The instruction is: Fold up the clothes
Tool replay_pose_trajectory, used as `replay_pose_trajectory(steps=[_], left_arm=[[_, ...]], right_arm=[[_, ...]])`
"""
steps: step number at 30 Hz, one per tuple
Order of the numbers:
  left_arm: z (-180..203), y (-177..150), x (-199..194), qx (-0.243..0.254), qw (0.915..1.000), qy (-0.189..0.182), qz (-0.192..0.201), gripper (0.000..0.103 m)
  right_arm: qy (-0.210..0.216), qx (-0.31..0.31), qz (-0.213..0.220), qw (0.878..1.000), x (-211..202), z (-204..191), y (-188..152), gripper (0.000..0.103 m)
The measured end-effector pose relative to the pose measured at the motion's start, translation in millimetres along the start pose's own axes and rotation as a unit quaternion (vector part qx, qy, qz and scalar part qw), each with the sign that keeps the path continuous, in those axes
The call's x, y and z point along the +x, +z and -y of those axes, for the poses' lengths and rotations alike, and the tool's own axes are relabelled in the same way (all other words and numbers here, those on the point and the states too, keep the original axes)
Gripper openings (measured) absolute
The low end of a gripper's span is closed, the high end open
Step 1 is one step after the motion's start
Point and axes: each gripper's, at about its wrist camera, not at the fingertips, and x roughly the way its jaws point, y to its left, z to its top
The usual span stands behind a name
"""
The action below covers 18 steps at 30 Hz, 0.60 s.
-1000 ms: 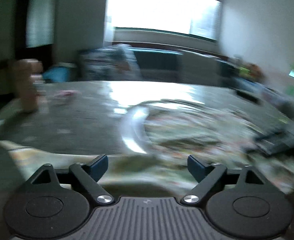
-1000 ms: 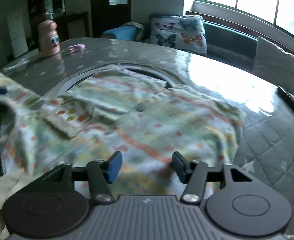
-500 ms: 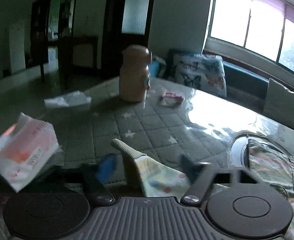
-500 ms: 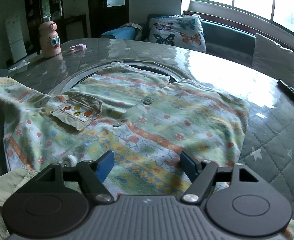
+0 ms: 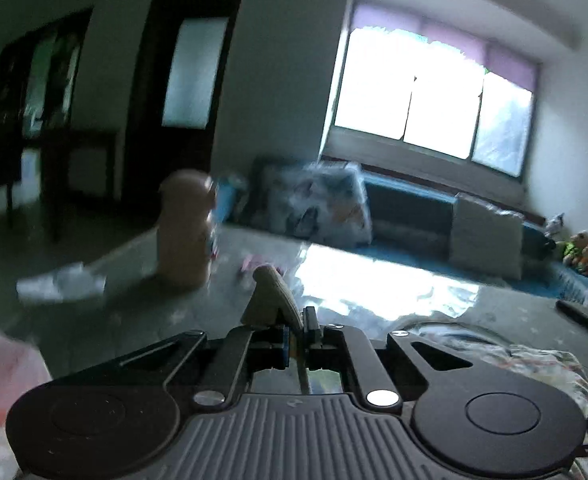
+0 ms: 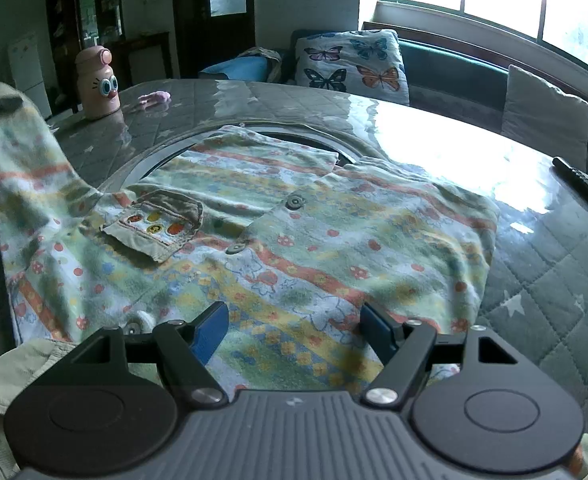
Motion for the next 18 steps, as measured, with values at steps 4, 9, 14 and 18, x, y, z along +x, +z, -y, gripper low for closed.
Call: replay_pose_trajectory(steps=[4,9,14,18], left_arm=[[-14.4,-24.3,18.1,0.004,0.996,0.059,-0.067,0.011],[-29.8,-49.6,21.3,0.003,0.9882,0.091,-0.123,0.017],[-36.7,-50.9,14.2,-0.014,0.9877,0.081,-0.133,0.009],[-34.1,-48.1,8.3,-0.015,0.9891,0.066,-0.131,0.007]], right_arm=[[0.002,-0.001,-0.003,1.0,-0.1,0.5,1.4,0.075],[0.007,0.001,-0.005,1.0,-2.1,1.5,1.2,0.075],[0.007,0.002,-0.007,1.0,-2.9,1.5,-0.2,0.075],[0.006,0.002,-0.008,1.0,-2.8,1.6,-0.2,0.075]])
